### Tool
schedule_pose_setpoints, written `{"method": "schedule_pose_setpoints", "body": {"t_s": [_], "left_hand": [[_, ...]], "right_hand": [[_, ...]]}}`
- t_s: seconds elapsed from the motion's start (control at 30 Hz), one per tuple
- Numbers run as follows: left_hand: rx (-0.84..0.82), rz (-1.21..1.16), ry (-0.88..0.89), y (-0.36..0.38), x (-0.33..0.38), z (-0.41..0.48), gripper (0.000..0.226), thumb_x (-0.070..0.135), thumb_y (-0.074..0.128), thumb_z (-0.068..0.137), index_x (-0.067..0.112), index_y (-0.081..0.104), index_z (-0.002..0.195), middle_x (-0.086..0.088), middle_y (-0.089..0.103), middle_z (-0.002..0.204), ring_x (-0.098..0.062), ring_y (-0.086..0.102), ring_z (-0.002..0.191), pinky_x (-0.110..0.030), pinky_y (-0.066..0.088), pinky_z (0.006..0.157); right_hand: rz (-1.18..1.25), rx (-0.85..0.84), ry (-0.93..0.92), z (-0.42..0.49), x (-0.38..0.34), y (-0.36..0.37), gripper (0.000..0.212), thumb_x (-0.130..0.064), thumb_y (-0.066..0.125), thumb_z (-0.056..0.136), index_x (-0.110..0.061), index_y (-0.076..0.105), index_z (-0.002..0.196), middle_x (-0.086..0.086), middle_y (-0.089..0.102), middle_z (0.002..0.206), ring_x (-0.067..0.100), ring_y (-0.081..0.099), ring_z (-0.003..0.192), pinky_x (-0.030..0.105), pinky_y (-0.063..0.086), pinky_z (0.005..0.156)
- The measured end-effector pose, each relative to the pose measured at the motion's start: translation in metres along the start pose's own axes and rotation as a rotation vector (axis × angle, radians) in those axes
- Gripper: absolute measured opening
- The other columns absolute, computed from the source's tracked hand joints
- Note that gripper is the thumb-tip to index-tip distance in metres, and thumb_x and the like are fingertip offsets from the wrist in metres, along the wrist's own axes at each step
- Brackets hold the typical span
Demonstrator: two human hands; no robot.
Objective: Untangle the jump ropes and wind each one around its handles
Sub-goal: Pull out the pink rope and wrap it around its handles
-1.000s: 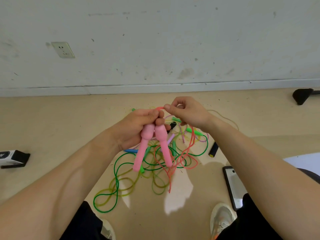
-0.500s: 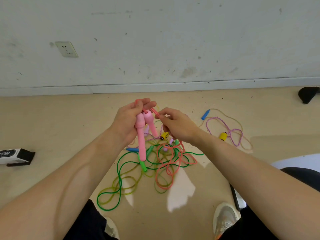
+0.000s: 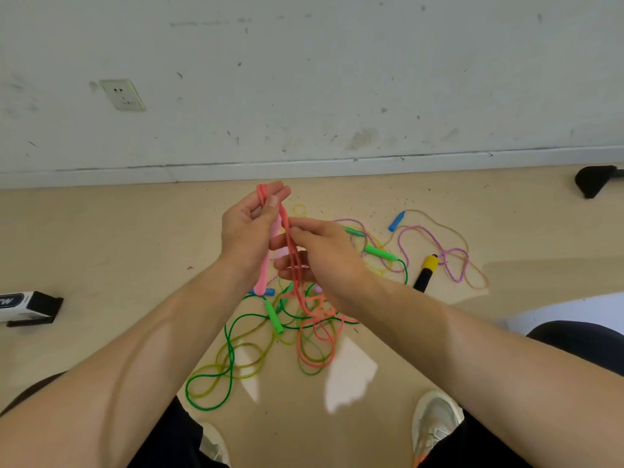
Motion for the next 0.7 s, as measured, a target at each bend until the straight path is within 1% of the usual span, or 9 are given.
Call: {"method": "schedule_pose_setpoints", "body": {"t_s": [0.03,0.13,0.27,0.33,0.37,0.4,0.43,0.57,0.7], "left_hand": [[0.012,-0.006,0.001,0.001,0.002,-0.001,0.023,0.009,0.050,0.104,0.013,0.063,0.121,0.000,0.070,0.120,-0.004,0.067,0.109,-0.017,0.056,0.076],[0.017,-0.025,-0.018,0.003,0.004,-0.005,0.026,0.011,0.051,0.103,0.011,0.061,0.127,0.005,0.070,0.119,-0.011,0.062,0.122,-0.028,0.045,0.100],[-0.031,0.002,-0.071,0.008,0.003,-0.010,0.033,0.025,0.044,0.107,0.015,0.055,0.136,0.007,0.065,0.132,-0.023,0.054,0.132,-0.052,0.026,0.116],[-0.071,0.010,-0.069,0.010,0.003,-0.009,0.038,0.028,0.041,0.108,0.012,0.052,0.140,0.006,0.063,0.136,-0.010,0.064,0.117,-0.032,0.048,0.105],[-0.094,-0.019,-0.088,0.010,0.002,-0.006,0.036,0.023,0.042,0.107,0.012,0.051,0.141,0.005,0.063,0.136,-0.001,0.067,0.105,-0.020,0.054,0.086],[-0.123,-0.029,-0.107,0.008,0.000,-0.003,0.036,0.016,0.044,0.106,0.012,0.050,0.142,0.005,0.062,0.137,0.002,0.067,0.099,-0.016,0.053,0.073],[-0.159,-0.014,-0.118,0.006,0.000,0.000,0.039,0.009,0.043,0.105,0.013,0.048,0.144,0.006,0.061,0.139,0.001,0.064,0.105,-0.017,0.053,0.072],[-0.290,0.173,0.011,0.001,0.005,0.004,0.053,-0.008,0.036,0.102,0.014,0.039,0.149,0.010,0.053,0.143,0.000,0.047,0.135,-0.030,0.039,0.112],[-0.188,0.167,0.094,0.003,0.006,-0.002,0.048,-0.007,0.050,0.098,0.014,0.051,0.141,0.005,0.059,0.139,0.002,0.053,0.128,-0.019,0.044,0.104]], "right_hand": [[0.065,0.005,0.006,-0.001,0.005,0.003,0.028,-0.007,0.042,0.104,-0.017,0.069,0.105,0.005,0.067,0.081,0.014,0.058,0.055,0.026,0.055,0.056],[0.123,0.017,0.025,0.000,0.018,0.007,0.036,-0.007,0.043,0.103,-0.018,0.064,0.130,0.002,0.059,0.071,0.012,0.047,0.053,0.024,0.046,0.056],[0.045,0.037,-0.006,0.002,0.021,0.004,0.043,-0.006,0.042,0.102,-0.026,0.062,0.135,0.005,0.052,0.073,0.013,0.040,0.056,0.025,0.039,0.054],[0.056,0.061,-0.008,0.002,0.017,0.003,0.041,-0.007,0.043,0.102,-0.024,0.063,0.134,0.008,0.050,0.075,0.013,0.039,0.055,0.024,0.037,0.052],[0.059,0.076,-0.009,0.003,0.016,0.001,0.038,-0.008,0.043,0.103,-0.022,0.064,0.132,0.008,0.050,0.075,0.013,0.040,0.054,0.024,0.036,0.051],[0.067,0.087,-0.013,0.003,0.013,0.000,0.036,-0.009,0.044,0.103,-0.021,0.066,0.129,0.007,0.051,0.074,0.013,0.040,0.054,0.024,0.036,0.051],[0.075,0.092,-0.018,0.004,0.011,-0.002,0.033,-0.011,0.045,0.104,-0.020,0.068,0.126,0.006,0.051,0.074,0.014,0.040,0.054,0.024,0.036,0.051],[0.042,0.089,-0.047,0.003,0.004,-0.005,0.027,-0.013,0.046,0.104,-0.018,0.070,0.116,0.007,0.059,0.077,0.015,0.050,0.054,0.025,0.048,0.051],[0.062,0.122,-0.106,0.000,0.000,-0.004,0.022,-0.014,0.051,0.103,-0.006,0.071,0.107,0.008,0.066,0.077,0.019,0.064,0.057,0.032,0.058,0.061]]}}
Point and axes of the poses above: each hand's wrist, its own z-axis towards the middle knuckle, its own y-axis out of the palm, x = y × z, the point moved 4 cm from there along z, towards the middle knuckle
